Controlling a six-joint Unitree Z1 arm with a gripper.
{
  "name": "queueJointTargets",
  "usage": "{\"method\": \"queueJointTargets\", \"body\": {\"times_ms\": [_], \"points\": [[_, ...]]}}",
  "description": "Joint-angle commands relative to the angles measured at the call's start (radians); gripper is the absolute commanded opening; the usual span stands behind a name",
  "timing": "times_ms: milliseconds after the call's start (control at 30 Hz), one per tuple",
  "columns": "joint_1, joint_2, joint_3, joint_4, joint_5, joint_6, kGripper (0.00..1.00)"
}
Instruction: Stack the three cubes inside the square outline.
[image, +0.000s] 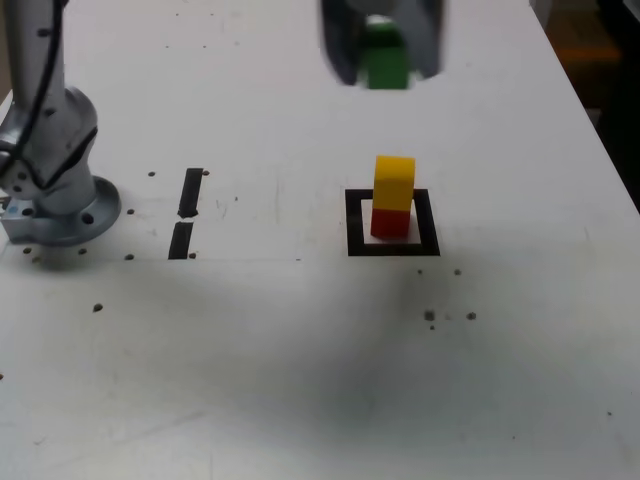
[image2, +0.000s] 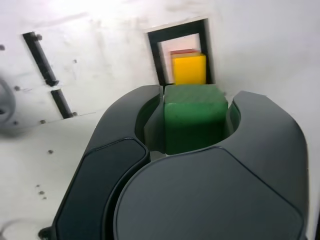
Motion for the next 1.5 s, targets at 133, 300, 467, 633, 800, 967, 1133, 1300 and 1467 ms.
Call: {"method": "queueJointTargets", "body": {"times_ms": [133, 300, 467, 633, 800, 967, 1133, 1300, 1467], "points": [[0.001, 0.046, 0.058, -0.003, -0.039, -0.020, 0.14], [-0.007, 0.068, 0.076, -0.026, -0.052, -0.034, 0.14], [-0.009, 0.084, 0.100, -0.042, -0.051, -0.050, 0.14], [-0.009, 0.094, 0.136, -0.088, -0.052, -0.078, 0.14], [-0.004, 0.100, 0.203, -0.168, -0.045, -0.088, 0.14], [0.002, 0.100, 0.263, -0.245, -0.028, -0.095, 0.14], [0.002, 0.080, 0.275, -0.250, 0.001, -0.098, 0.14], [0.008, 0.064, 0.296, -0.251, 0.025, -0.105, 0.16], [0.010, 0.065, 0.299, -0.259, 0.024, -0.105, 0.16]]}}
